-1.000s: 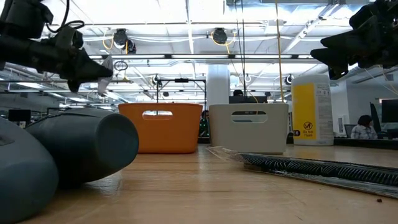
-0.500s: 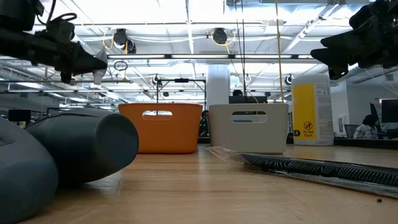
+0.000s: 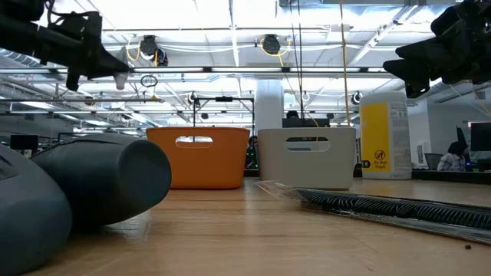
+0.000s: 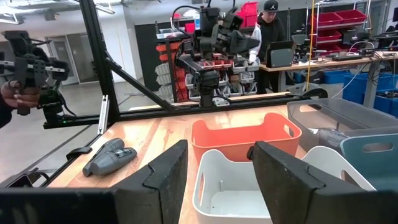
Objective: Pick & Place Travel size toiletries
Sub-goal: Put the white toothpaste into the black transparent bin
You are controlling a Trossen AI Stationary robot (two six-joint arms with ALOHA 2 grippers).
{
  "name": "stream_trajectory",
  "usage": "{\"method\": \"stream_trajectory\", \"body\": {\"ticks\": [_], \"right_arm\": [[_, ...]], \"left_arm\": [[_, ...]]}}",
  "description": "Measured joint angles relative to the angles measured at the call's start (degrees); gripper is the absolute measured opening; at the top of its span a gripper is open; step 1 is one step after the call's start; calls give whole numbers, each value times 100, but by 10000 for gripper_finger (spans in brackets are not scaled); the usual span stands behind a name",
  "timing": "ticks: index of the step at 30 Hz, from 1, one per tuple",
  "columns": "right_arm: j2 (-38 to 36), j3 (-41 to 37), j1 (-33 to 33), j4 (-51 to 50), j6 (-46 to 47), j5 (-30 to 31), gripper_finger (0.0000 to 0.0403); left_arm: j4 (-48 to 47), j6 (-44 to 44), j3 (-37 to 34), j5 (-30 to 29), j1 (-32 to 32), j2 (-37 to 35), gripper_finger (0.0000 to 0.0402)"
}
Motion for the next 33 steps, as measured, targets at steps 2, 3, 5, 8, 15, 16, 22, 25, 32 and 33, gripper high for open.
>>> {"method": "stream_trajectory", "body": {"ticks": [2, 3, 5, 8, 15, 16, 22, 25, 32, 33], "right_arm": [[1, 0, -1, 0, 0, 1, 171], [2, 0, 0, 2, 0, 2, 171], [0, 0, 0, 4, 9, 2, 171], [0, 0, 0, 5, 13, 2, 171], [2, 0, 0, 7, 15, 2, 171], [1, 0, 0, 6, 15, 2, 171], [2, 0, -1, 7, 15, 2, 171], [2, 0, 0, 7, 15, 2, 171], [2, 0, 0, 9, 15, 2, 171], [0, 0, -2, 9, 15, 2, 171]], "left_arm": [[24, -38, 48, -60, 0, 174, 16], [34, -43, 63, -58, 0, 283, 17], [53, -84, 64, -40, 0, 525, 15], [69, -153, 64, -39, 0, 899, 5], [337, -299, 128, -36, 37, 1756, 17], [262, -299, 206, -33, 72, 1873, 14], [-481, -190, 1080, -26, 385, 2649, 12], [-777, 2, 1611, -16, 534, 3058, 17], [-1052, 468, 2699, 290, 800, 4103, 10], [-1058, 521, 2828, 328, 831, 4236, 13]]}}
